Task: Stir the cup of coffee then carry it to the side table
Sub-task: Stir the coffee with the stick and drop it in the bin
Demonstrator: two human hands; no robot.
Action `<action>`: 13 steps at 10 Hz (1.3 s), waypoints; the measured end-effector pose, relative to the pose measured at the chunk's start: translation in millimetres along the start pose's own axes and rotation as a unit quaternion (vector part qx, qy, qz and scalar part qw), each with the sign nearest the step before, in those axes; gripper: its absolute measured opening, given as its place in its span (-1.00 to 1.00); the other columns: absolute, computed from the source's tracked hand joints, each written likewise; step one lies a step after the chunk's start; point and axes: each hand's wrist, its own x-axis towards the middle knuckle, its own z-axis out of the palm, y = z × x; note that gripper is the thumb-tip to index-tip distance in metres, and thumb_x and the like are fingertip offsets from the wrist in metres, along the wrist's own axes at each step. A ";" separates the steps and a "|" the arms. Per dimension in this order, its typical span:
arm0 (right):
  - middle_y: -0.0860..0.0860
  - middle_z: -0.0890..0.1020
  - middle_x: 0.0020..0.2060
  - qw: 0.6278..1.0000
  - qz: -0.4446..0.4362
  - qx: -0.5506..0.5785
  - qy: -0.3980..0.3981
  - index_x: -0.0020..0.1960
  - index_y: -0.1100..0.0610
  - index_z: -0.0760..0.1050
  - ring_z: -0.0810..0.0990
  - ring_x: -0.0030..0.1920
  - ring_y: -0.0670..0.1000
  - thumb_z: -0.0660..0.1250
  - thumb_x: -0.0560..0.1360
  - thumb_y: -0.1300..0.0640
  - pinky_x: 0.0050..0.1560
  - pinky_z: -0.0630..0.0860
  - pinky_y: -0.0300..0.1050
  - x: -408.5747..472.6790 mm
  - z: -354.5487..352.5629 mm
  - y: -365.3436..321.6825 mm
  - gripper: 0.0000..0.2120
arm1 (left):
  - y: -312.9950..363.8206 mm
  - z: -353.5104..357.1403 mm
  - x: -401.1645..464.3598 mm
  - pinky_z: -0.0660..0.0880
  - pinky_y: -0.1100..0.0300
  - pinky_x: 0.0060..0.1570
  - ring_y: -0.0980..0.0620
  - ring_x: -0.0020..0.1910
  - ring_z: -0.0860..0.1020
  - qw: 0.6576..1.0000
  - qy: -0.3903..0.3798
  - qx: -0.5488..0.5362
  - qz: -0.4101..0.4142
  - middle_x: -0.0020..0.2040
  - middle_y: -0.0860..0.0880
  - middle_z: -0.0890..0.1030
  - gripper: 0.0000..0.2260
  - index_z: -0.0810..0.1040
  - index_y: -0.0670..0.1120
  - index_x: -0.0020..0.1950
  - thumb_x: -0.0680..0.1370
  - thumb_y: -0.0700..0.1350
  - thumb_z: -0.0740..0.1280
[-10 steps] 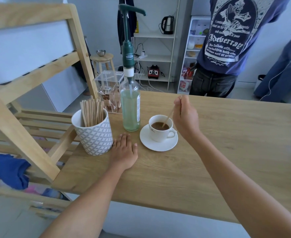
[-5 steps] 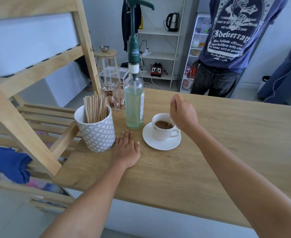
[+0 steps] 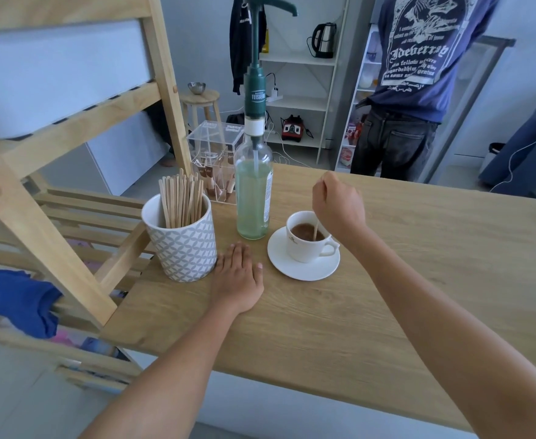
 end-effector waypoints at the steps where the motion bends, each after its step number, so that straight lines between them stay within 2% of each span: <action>1: 0.17 0.58 -0.31 0.996 0.034 0.080 -0.010 -0.09 0.25 0.44 0.50 -0.31 0.13 0.01 0.56 0.14 -0.30 0.43 0.06 -0.7 -0.3 -1.9 -0.72 | 0.7 -0.9 -1.2 -0.17 -0.04 0.52 -0.05 0.55 -0.11 1.000 -0.004 0.003 0.002 0.58 -0.13 -0.02 -0.44 -0.04 -0.15 0.56 0.61 0.08 -0.17; 2: 0.11 0.52 -0.39 0.999 0.041 0.024 0.026 -0.09 0.24 0.41 0.47 -0.34 0.14 0.00 0.58 0.13 -0.30 0.33 0.00 2.6 -1.0 -0.4 -0.73 | 0.9 -2.3 -1.7 -0.17 -0.03 0.52 -0.05 0.56 -0.11 1.000 -0.005 0.003 0.001 0.58 -0.13 -0.02 -0.45 -0.04 -0.16 0.56 0.62 0.08 -0.16; 3: 0.02 0.38 -0.49 0.997 0.061 -0.007 0.053 -0.16 0.20 0.32 0.40 -0.39 0.13 0.00 0.58 0.15 -0.28 0.24 -0.08 8.6 -3.7 4.6 -0.78 | 1.3 -3.5 -2.4 -0.17 -0.03 0.52 -0.05 0.55 -0.10 1.000 -0.005 0.003 0.003 0.58 -0.14 -0.02 -0.45 -0.04 -0.16 0.56 0.62 0.07 -0.16; 4: 0.06 0.43 -0.45 0.997 0.060 0.009 0.048 -0.15 0.23 0.35 0.43 -0.36 0.15 0.00 0.58 0.15 -0.26 0.26 -0.07 11.0 -4.9 7.2 -0.76 | 1.3 -3.8 -2.1 -0.16 -0.04 0.52 -0.06 0.55 -0.10 1.000 -0.006 0.006 0.005 0.58 -0.14 -0.02 -0.45 -0.04 -0.16 0.56 0.62 0.08 -0.16; 5: 0.14 0.57 -0.33 0.997 0.052 0.060 0.017 -0.10 0.28 0.43 0.54 -0.25 0.20 0.02 0.56 0.16 -0.20 0.38 -0.01 11.0 -3.7 6.1 -0.72 | 1.3 -4.1 -2.0 -0.16 -0.03 0.52 -0.06 0.55 -0.10 1.000 -0.007 0.010 0.006 0.58 -0.14 -0.02 -0.45 -0.04 -0.16 0.56 0.62 0.08 -0.16; 6: 0.16 0.66 -0.21 0.992 0.060 0.103 -0.028 -0.07 0.29 0.50 0.58 -0.16 0.15 0.05 0.53 0.16 -0.06 0.52 0.10 10.6 -5.0 7.0 -0.71 | 2.0 -3.9 -2.2 -0.15 -0.03 0.52 -0.06 0.55 -0.09 1.000 -0.004 0.011 0.004 0.58 -0.14 0.00 -0.45 -0.03 -0.17 0.55 0.62 0.07 -0.14; 7: 0.21 0.66 -0.22 0.993 0.064 0.089 -0.036 -0.10 0.33 0.49 0.56 -0.19 0.21 0.05 0.50 0.15 -0.08 0.51 0.12 9.8 -8.2 12.0 -0.69 | 1.5 -3.3 -2.7 -0.15 -0.03 0.52 -0.06 0.55 -0.09 1.000 -0.005 0.012 0.003 0.58 -0.14 0.00 -0.45 -0.03 -0.17 0.55 0.62 0.07 -0.14; 8: 0.16 0.61 -0.29 0.997 0.062 0.034 -0.016 -0.14 0.29 0.44 0.52 -0.21 0.22 0.03 0.52 0.14 -0.11 0.42 0.02 9.5 -10.9 16.8 -0.71 | 1.0 -3.6 -2.7 -0.14 -0.03 0.52 -0.06 0.55 -0.08 1.000 -0.003 0.012 0.004 0.58 -0.15 0.00 -0.45 -0.03 -0.17 0.55 0.62 0.07 -0.14; 9: 0.09 0.59 -0.27 0.997 0.058 0.039 -0.024 -0.08 0.24 0.48 0.53 -0.17 0.18 0.03 0.55 0.14 -0.05 0.42 0.02 10.5 -10.8 12.3 -0.72 | 1.6 -4.3 -2.9 -0.15 -0.02 0.52 -0.06 0.55 -0.08 1.000 -0.002 0.010 0.003 0.58 -0.14 0.00 -0.45 -0.03 -0.17 0.55 0.62 0.07 -0.14; 10: 0.11 0.67 -0.19 0.992 0.060 0.096 -0.060 -0.03 0.24 0.52 0.58 -0.12 0.15 0.05 0.54 0.16 0.01 0.52 0.12 10.6 -9.0 5.0 -0.71 | 1.7 -4.7 -3.3 -0.15 -0.02 0.52 -0.04 0.56 -0.08 1.000 -0.001 0.007 0.002 0.58 -0.14 0.00 -0.45 -0.03 -0.16 0.55 0.62 0.07 -0.14; 11: 0.14 0.67 -0.23 0.992 0.060 0.093 -0.069 -0.07 0.27 0.51 0.57 -0.19 0.15 0.04 0.52 0.17 0.00 0.53 0.14 9.3 -9.3 4.5 -0.70 | 1.6 -4.8 -3.3 -0.16 -0.01 0.52 -0.04 0.56 -0.09 1.000 -0.003 0.005 0.002 0.58 -0.13 -0.01 -0.45 -0.04 -0.16 0.56 0.62 0.08 -0.14; 12: 0.18 0.65 -0.20 0.998 0.054 0.029 -0.033 -0.05 0.27 0.47 0.55 -0.14 0.22 0.01 0.54 0.15 -0.01 0.45 0.06 10.6 -12.6 8.4 -0.70 | 1.6 -4.3 -3.1 -0.16 0.00 0.52 -0.04 0.56 -0.10 1.000 -0.003 0.004 0.002 0.58 -0.13 -0.01 -0.45 -0.04 -0.15 0.56 0.62 0.08 -0.14; 13: 0.16 0.65 -0.19 0.998 0.044 0.039 -0.027 -0.03 0.24 0.46 0.55 -0.12 0.21 0.01 0.56 0.14 0.02 0.44 0.06 10.4 -12.8 5.9 -0.71 | 0.7 -3.4 -3.1 -0.16 -0.01 0.52 -0.04 0.56 -0.10 1.000 -0.003 0.003 0.002 0.58 -0.14 -0.01 -0.45 -0.04 -0.15 0.56 0.62 0.08 -0.14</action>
